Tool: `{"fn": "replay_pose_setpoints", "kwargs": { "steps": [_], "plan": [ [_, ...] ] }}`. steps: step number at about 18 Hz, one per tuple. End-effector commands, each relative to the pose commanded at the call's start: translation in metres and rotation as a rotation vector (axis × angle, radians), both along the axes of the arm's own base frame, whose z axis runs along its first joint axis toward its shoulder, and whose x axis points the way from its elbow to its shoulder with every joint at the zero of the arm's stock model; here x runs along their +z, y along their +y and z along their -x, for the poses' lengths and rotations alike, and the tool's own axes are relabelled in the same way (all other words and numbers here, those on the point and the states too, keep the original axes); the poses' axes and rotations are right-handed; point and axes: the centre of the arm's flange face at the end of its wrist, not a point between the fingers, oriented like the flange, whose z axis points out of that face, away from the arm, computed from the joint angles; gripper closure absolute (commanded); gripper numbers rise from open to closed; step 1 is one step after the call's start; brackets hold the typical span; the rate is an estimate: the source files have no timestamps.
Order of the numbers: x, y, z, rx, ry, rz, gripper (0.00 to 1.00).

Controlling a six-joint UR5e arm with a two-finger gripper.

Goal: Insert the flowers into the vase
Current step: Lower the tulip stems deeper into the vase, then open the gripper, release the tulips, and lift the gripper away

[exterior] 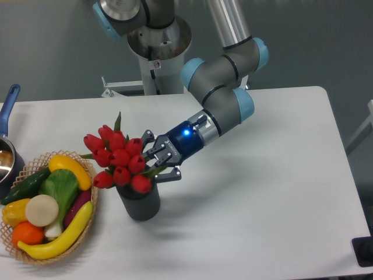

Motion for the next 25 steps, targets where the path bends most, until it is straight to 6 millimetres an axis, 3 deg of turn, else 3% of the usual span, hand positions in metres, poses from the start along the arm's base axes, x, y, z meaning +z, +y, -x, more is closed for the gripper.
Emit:
{"fn": "replay_pose_setpoints", "kwargs": {
  "steps": [3, 7, 11, 25],
  "plan": [
    [-0.004, 0.0, -0.001, -0.004, 0.036, 0.019, 0.17],
    [-0.006, -0.001, -0.001, -0.003, 0.046, 0.037, 0.16],
    [-0.002, -0.002, 0.001, 0.0, 0.055, 0.035, 0.0],
    [0.04, -0.037, -0.008, 0.054, 0.354, 0.329, 0.0]
  ]
}}
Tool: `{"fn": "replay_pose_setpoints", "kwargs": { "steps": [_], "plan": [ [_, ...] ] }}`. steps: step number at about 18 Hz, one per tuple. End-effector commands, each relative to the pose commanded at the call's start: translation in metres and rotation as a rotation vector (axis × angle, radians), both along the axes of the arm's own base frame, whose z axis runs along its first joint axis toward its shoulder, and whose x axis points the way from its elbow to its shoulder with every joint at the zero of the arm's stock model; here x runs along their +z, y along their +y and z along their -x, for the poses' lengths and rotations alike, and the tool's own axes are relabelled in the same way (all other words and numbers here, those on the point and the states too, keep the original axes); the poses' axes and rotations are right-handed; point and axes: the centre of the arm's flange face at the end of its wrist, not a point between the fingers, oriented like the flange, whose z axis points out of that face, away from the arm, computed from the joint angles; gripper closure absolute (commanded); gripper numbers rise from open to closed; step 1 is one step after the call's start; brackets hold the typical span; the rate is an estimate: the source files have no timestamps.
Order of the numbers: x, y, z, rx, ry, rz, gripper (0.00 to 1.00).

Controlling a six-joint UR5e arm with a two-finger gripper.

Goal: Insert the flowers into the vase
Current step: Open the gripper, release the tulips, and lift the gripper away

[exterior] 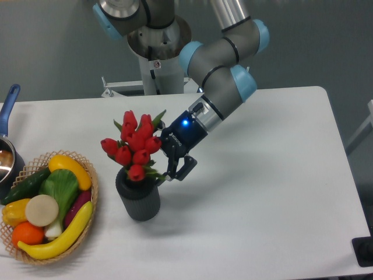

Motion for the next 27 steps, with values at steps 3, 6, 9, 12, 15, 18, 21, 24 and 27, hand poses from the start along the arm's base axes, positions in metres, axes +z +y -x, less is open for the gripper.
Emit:
{"fn": "replay_pose_setpoints", "kwargs": {
  "steps": [3, 6, 9, 12, 15, 18, 21, 24, 27],
  "plan": [
    [0.03, -0.02, 0.011, 0.049, 0.114, 0.043, 0.0],
    [0.074, -0.054, 0.036, 0.152, 0.271, 0.121, 0.0],
    [0.095, -0.063, 0.054, 0.196, 0.335, 0.153, 0.0],
    [0.126, -0.082, 0.074, 0.279, 0.437, 0.238, 0.0],
    [0.15, -0.097, 0.093, 0.356, 0.486, 0.31, 0.0],
    [0.177, -0.108, 0.106, 0.372, 0.526, 0.339, 0.0],
    [0.18, -0.128, 0.112, 0.293, 0.618, 0.41, 0.0],
    [0.187, -0.162, 0.112, 0.173, 0.695, 0.487, 0.0],
    [0.185, -0.181, 0.11, 0.118, 0.697, 0.504, 0.0]
  ]
}}
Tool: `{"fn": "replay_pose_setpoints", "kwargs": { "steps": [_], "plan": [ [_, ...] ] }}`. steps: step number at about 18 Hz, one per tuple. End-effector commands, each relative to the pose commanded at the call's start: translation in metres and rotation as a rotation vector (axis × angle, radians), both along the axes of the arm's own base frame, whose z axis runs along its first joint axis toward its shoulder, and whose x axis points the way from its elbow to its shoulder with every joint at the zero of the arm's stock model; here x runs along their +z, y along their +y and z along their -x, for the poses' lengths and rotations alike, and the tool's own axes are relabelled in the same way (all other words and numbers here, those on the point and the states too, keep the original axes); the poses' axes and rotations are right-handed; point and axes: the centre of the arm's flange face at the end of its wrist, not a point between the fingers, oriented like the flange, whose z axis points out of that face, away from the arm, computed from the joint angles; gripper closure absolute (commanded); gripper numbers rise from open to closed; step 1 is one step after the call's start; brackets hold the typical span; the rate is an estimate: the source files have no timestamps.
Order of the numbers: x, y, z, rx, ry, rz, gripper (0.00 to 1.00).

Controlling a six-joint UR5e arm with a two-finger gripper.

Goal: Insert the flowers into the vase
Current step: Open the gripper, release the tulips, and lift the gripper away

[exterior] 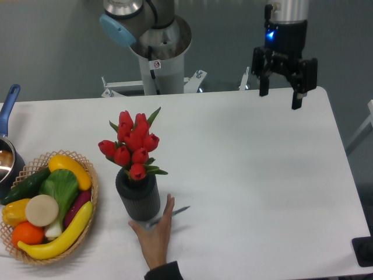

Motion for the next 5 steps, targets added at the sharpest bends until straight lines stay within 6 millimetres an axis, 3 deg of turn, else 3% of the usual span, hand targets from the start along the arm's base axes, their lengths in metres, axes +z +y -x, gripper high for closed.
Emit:
{"fn": "replay_pose_setpoints", "kwargs": {
  "steps": [5],
  "plan": [
    [-0.0025, -0.0018, -0.0016, 0.002, -0.004, 0.001, 0.0]
  ]
}}
